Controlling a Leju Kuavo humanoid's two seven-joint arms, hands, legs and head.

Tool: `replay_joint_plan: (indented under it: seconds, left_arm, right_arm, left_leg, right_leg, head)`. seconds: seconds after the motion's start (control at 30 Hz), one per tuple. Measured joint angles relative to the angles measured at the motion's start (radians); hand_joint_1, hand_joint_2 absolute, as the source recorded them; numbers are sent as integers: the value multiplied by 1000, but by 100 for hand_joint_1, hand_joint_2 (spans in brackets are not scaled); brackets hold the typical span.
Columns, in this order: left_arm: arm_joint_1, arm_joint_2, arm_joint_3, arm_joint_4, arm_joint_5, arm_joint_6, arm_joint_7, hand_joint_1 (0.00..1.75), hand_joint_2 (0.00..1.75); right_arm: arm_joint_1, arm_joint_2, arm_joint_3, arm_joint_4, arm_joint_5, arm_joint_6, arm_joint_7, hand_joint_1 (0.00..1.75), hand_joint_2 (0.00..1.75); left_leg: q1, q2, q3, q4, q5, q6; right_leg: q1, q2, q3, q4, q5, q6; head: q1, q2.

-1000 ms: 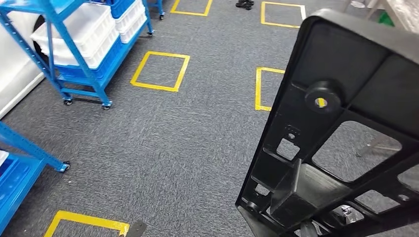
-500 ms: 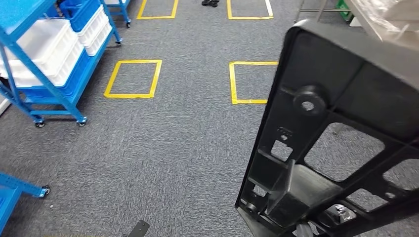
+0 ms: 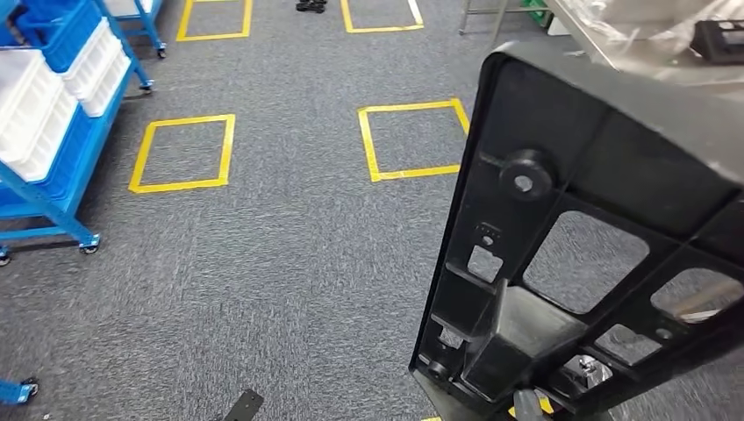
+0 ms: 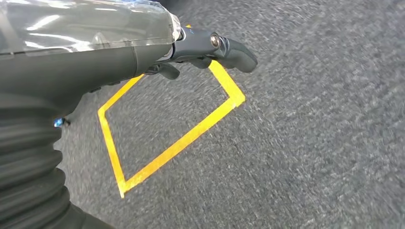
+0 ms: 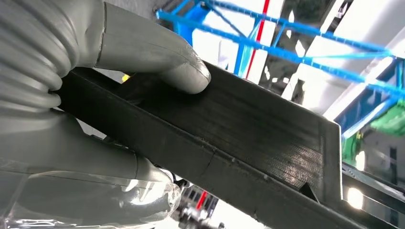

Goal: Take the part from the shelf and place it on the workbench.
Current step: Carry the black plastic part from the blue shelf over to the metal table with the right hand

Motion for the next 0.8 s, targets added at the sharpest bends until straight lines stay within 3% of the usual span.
replay_joint_plan:
  seconds: [0.03,0.07,0.1,0.17,0.23,0.33,0.4,0.47,0.53,0.57,0.6,0.63,0.7,0.77,0.8]
  left_arm:
    - [0,0,0,0,0,-1,1,0,175]
    - [-1,0,0,0,-1,-2,2,0,175]
    - [-3,0,0,0,-2,-3,3,0,175]
    - [-6,0,-1,0,-3,-5,3,0,175]
    - [-8,-1,-1,0,-3,-7,3,0,175]
    - [-11,-1,-2,0,-1,-7,3,0,175]
    - [-12,-1,-2,0,0,-6,3,0,175]
    - [-11,-1,-2,0,2,-6,3,0,175]
    - [-7,-1,-2,0,4,-6,3,0,175]
    - [-7,-1,-2,0,4,-6,3,0,175]
    - [-6,-1,-2,0,4,-6,3,0,175]
    - [-7,-1,-2,0,5,-6,3,0,175]
    - [-7,-1,-2,0,5,-6,3,0,175]
    - [-8,-1,-2,0,6,-7,3,0,175]
    - [-9,-1,-1,0,6,-7,3,0,175]
  right_arm:
    - [0,0,0,3,0,-1,0,175,175]
    - [0,0,0,5,-1,-1,1,175,175]
    - [-1,0,0,6,-1,-2,2,175,175]
    - [-4,0,0,7,-2,-6,6,175,175]
    - [-9,0,0,7,-5,-9,10,175,175]
    - [-14,0,0,8,-10,-11,16,175,175]
    - [-21,0,0,9,-10,-11,21,175,175]
    - [-29,0,0,11,-10,-12,22,175,175]
    - [-32,0,0,16,-10,-13,23,175,175]
    - [-32,0,0,19,-9,-14,23,175,175]
    - [-32,0,0,21,-8,-15,23,175,175]
    - [-32,0,0,22,-7,-17,22,175,175]
    - [-33,1,0,23,-5,-22,22,175,175]
    - [-34,1,1,24,-2,-26,21,175,175]
    - [-35,1,1,24,-1,-27,21,175,175]
  left_leg:
    - [-1,13,0,0,-1,0]
    - [-1,25,0,1,-3,-1]
    - [-1,36,1,2,-5,-3]
    - [-4,54,5,7,-11,-10]
    - [-8,68,8,12,-19,-20]
    - [-8,84,13,16,-27,-36]
    - [-3,50,-2,58,-60,-47]
    - [0,6,-56,180,-125,-54]
    - [0,-4,-117,301,-166,-55]
    - [0,-5,-127,316,-158,-54]
    - [0,-7,-117,287,-129,-52]
    - [0,-15,-90,223,-89,-49]
    - [3,-56,-33,86,-30,-42]
    - [2,-83,-10,29,-17,-35]
    - [1,-77,-10,25,-15,-31]
  right_leg:
    - [-3,-5,-18,37,-8,3]
    - [-5,-9,-17,37,2,4]
    - [-6,-15,5,-3,30,5]
    - [-3,-50,83,-143,88,2]
    - [3,-76,126,-226,108,-6]
    - [4,-54,124,-233,108,-19]
    - [0,-35,126,-238,113,-32]
    - [-2,-17,126,-239,115,-39]
    - [0,7,126,-238,115,-41]
    - [0,19,126,-237,115,-41]
    - [1,32,127,-236,115,-41]
    - [0,44,129,-235,114,-40]
    - [1,67,127,-231,114,-35]
    - [-1,87,119,-230,117,-24]
    - [-3,97,115,-232,121,-17]
  head:
    - [0,0]
    - [0,0]
    - [0,0]
    - [0,0]
    - [0,0]
    - [0,0]
    - [0,0]
    - [0,0]
    - [0,0]
    - [0,0]
    - [0,0]
    - [0,0]
    - [0,0]
    - [0,0]
    - [0,0]
